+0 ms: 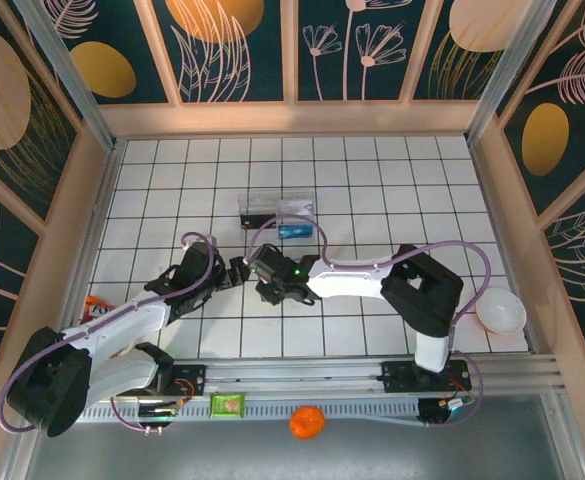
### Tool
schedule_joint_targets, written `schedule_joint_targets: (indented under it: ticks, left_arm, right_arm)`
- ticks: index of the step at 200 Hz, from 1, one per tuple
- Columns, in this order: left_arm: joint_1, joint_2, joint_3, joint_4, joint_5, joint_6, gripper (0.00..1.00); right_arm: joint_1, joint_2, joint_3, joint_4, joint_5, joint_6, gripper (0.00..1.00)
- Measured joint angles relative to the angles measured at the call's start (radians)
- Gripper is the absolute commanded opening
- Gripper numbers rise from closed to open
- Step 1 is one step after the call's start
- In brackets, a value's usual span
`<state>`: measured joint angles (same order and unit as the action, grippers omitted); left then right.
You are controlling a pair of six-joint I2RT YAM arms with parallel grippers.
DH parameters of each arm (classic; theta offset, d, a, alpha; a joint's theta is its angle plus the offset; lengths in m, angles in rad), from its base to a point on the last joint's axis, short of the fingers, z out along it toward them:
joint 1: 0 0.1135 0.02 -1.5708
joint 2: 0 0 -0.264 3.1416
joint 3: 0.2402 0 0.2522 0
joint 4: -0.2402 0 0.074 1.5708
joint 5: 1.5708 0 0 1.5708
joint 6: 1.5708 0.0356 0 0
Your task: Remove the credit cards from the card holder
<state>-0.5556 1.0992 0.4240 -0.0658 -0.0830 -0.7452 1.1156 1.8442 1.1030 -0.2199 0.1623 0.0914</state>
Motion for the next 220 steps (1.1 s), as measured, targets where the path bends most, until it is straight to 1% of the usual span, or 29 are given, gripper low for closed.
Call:
schedule_joint_targets:
  ticks: [16,40,57,68,83,101,120,150,165,189,204,220]
  left_arm:
    - [0.001,0.0,-0.002,-0.005,-0.005,0.0,0.99]
    - [0.002,0.0,-0.006,-0.014,-0.006,0.0,0.99]
    - [0.003,-0.001,-0.007,-0.013,-0.004,0.0,0.98]
    - [0.002,-0.001,-0.009,-0.012,0.0,0.0,0.98]
    - [0.003,-0.001,-0.014,-0.002,0.022,0.001,0.94]
    - [0.004,0.002,-0.02,0.023,0.059,0.001,0.83]
    - [0.004,0.023,-0.02,0.07,0.113,0.004,0.72]
    - [0.0,0.083,-0.021,0.148,0.196,-0.007,0.48]
    - [0.0,0.11,-0.021,0.181,0.232,-0.011,0.38]
    - [-0.011,0.157,-0.021,0.248,0.276,-0.037,0.25]
    - [-0.031,0.193,-0.021,0.28,0.294,-0.043,0.2]
    - [-0.053,0.238,-0.021,0.307,0.311,-0.052,0.11]
  right_arm:
    - [0.001,0.013,0.0,-0.001,0.005,0.001,0.31]
    - [0.005,0.031,0.0,0.003,0.018,0.013,0.25]
    - [0.008,0.032,0.0,0.005,0.023,0.023,0.17]
    - [0.008,0.032,0.0,0.006,0.025,0.025,0.08]
    - [0.008,0.032,-0.003,0.012,0.028,0.035,0.0]
    - [0.006,0.025,-0.015,0.032,0.024,0.047,0.0]
    - [-0.005,0.013,-0.037,0.068,-0.008,0.058,0.0]
    - [-0.047,-0.021,-0.091,0.136,-0.095,0.118,0.0]
    - [-0.066,-0.043,-0.118,0.161,-0.131,0.153,0.0]
    - [-0.082,-0.064,-0.142,0.196,-0.165,0.207,0.0]
    - [-0.082,-0.069,-0.156,0.22,-0.181,0.235,0.0]
    - [-0.082,-0.069,-0.167,0.235,-0.191,0.256,0.0]
